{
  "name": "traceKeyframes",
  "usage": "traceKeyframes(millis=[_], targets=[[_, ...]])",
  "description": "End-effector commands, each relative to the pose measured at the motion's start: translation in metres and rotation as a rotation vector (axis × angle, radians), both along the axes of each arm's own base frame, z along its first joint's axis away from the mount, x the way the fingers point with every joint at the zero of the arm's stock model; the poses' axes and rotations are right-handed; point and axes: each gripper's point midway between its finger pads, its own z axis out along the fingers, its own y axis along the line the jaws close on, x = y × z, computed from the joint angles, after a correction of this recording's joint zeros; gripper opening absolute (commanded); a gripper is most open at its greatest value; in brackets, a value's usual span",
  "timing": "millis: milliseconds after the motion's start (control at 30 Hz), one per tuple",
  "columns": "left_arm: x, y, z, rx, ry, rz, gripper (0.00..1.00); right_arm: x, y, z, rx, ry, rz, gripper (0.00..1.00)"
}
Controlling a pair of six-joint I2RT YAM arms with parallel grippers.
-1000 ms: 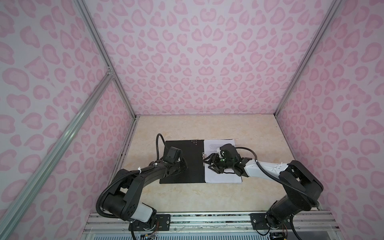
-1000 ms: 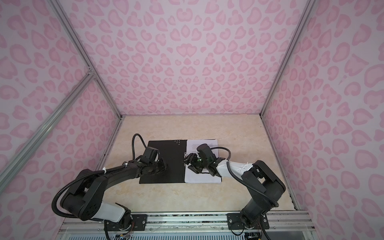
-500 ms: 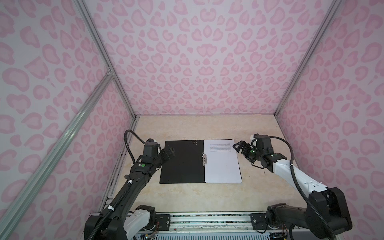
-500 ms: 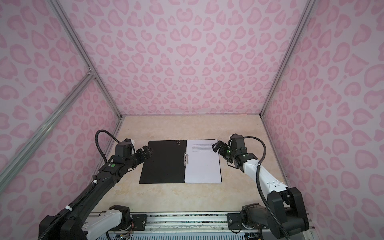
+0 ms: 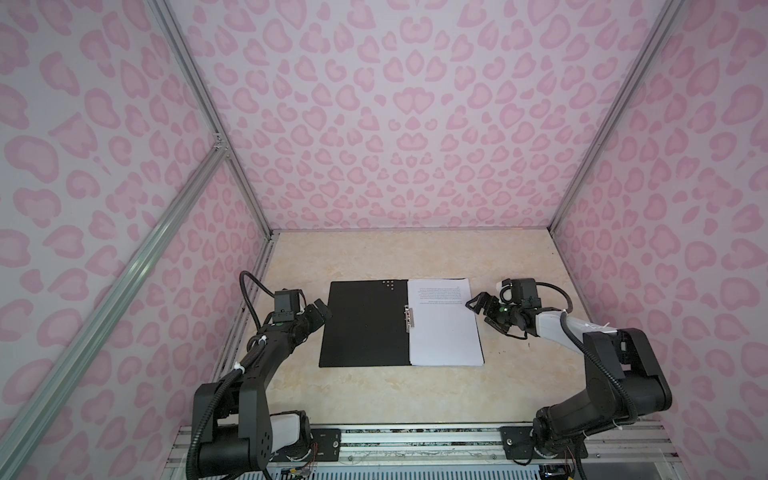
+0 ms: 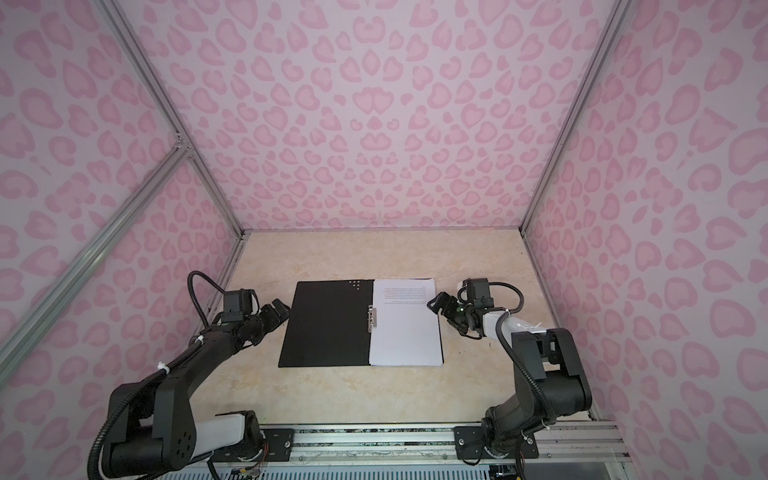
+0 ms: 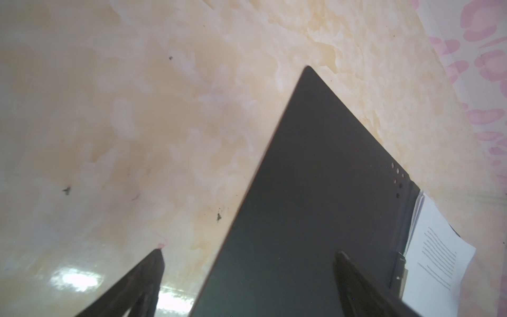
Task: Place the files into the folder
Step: 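Open the right gripper and withdraw both grippers from the folder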
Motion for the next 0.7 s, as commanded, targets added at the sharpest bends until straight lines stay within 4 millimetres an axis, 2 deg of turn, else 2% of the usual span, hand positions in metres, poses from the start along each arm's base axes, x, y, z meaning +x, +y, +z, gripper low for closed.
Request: traceKeyframes(millis=[0, 267, 667], targets=[[0.007, -0.007, -0.003, -0.027, -0.021, -0.035, 0.98, 0.007, 0.007, 0.003, 0.047, -0.036, 0.015, 0.93], [-0.002, -0.013, -0.031, -0.055, 0.071, -0.050, 0.99, 0.009, 0.010, -0.009, 0.070, -0.010, 0.017, 0.90], [-0.003, -0.046, -0.040, -0.157, 0.101, -0.140, 1.00, 0.009, 0.022, -0.023, 0.099, 0.024, 0.035, 0.86]])
